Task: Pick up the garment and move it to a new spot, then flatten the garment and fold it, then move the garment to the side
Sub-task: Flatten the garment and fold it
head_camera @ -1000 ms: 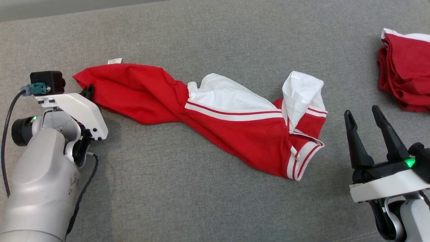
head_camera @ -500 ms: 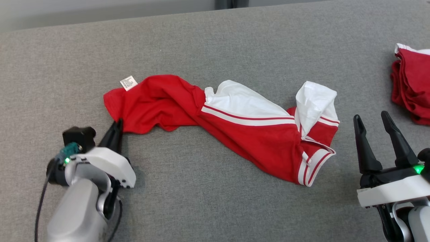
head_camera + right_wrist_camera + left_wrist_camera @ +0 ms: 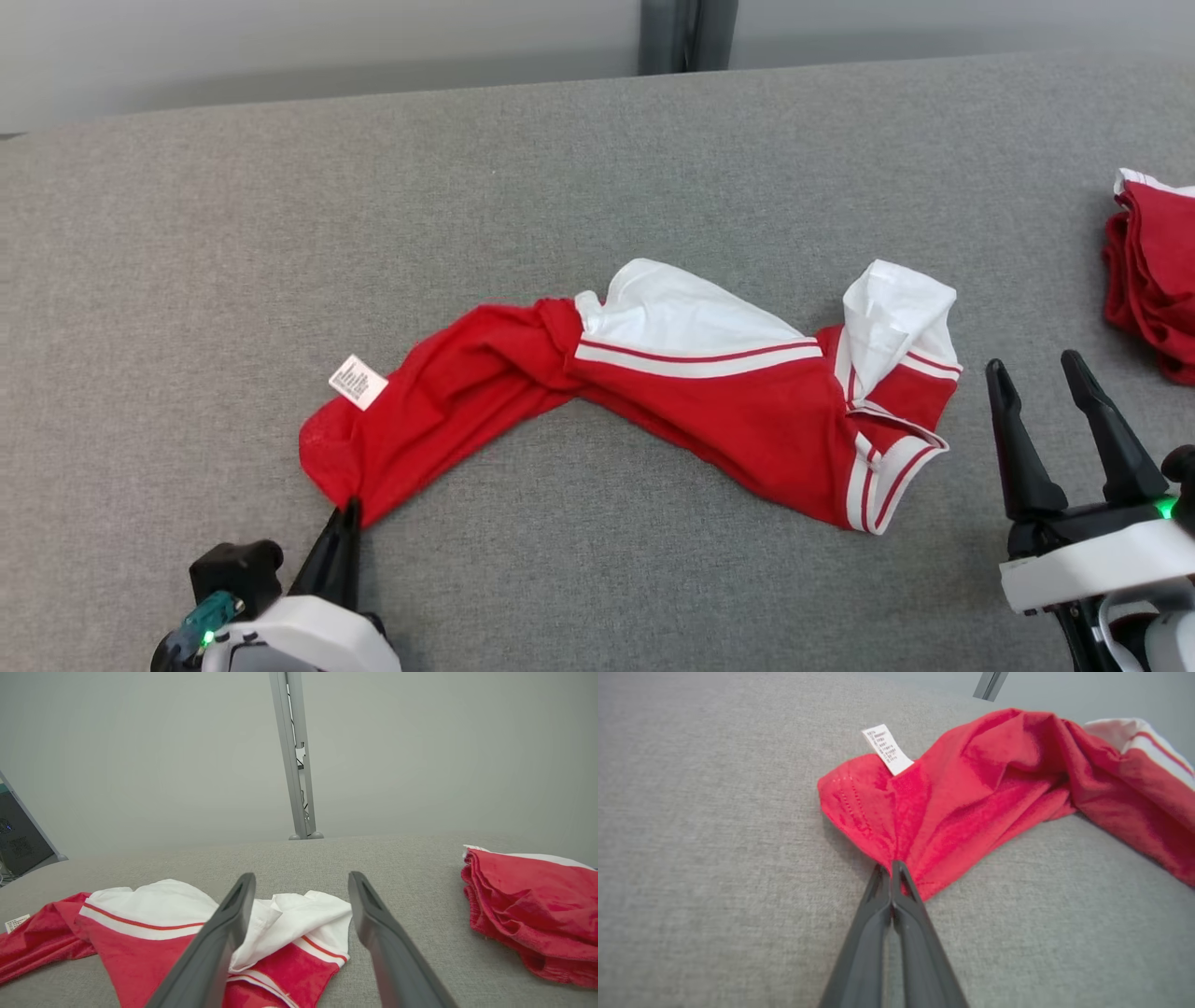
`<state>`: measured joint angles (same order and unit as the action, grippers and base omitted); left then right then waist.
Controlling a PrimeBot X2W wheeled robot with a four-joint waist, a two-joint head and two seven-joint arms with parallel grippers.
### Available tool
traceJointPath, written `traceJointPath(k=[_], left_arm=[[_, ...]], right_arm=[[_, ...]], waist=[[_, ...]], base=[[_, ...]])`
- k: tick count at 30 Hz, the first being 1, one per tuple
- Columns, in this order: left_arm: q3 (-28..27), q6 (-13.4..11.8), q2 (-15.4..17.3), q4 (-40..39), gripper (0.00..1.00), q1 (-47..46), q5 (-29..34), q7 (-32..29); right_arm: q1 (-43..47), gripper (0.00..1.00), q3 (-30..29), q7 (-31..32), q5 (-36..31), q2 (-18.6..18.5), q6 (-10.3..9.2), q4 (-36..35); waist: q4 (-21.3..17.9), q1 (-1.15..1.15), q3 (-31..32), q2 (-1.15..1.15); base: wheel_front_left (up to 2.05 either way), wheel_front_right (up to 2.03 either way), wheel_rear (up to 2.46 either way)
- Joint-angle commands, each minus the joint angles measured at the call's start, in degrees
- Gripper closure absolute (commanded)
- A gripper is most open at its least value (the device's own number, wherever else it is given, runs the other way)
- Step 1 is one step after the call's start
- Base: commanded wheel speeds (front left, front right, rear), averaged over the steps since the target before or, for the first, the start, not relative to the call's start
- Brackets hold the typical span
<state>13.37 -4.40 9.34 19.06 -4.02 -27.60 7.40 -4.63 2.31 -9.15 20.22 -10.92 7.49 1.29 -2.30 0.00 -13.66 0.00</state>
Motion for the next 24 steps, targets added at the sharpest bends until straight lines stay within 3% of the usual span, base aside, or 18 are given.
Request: traceJointPath(k=[1,7,8,9,15,24], left_arm=[[-0.4,-1.1,1.0,-2.4,1.00,2.2,0.1,-0.9],[-0.6,-3.0,2.5,-9.8,1.00,8.0,-0.9,-5.3],[-0.5,-3.0,2.3,-10.5,0.72,8.3,-1.5,-5.8],[-0.6,-3.1,2.1,-11.1,0.01,8.5,-1.9,-6.2],[-0.8,-3.5,1.5,-13.5,0.00,8.1,-1.7,-4.8],[-1.6,-7.4,2.8,-18.3,0.00,2.2,4.6,1.5]], right_arm=[[0.9,0.00,-0.6,0.3,-0.1,0.0,0.01,-0.1],[3.2,0.00,-1.7,1.0,-0.4,1.2,0.01,-0.7],[3.4,0.00,-1.8,1.0,-0.4,1.3,0.01,-0.8],[3.6,0.00,-1.9,1.1,-0.4,1.5,0.01,-0.8],[3.8,0.00,-1.6,1.5,-0.6,1.7,0.01,-0.8],[2.4,0.00,-0.6,3.2,-1.8,0.5,0.01,-2.0]], waist=[[0.4,0.00,0.8,0.00],[0.8,0.00,2.3,0.00],[0.7,0.00,2.5,0.00],[0.7,0.00,2.7,0.00],[0.5,0.00,4.2,0.00],[1.6,0.00,5.9,0.00]], base=[[0.00,0.00,0.00],[0.00,0.00,0.00],[0.00,0.00,0.00],[0.00,0.00,0.00],[0.00,0.00,0.00],[0.00,0.00,0.00]])
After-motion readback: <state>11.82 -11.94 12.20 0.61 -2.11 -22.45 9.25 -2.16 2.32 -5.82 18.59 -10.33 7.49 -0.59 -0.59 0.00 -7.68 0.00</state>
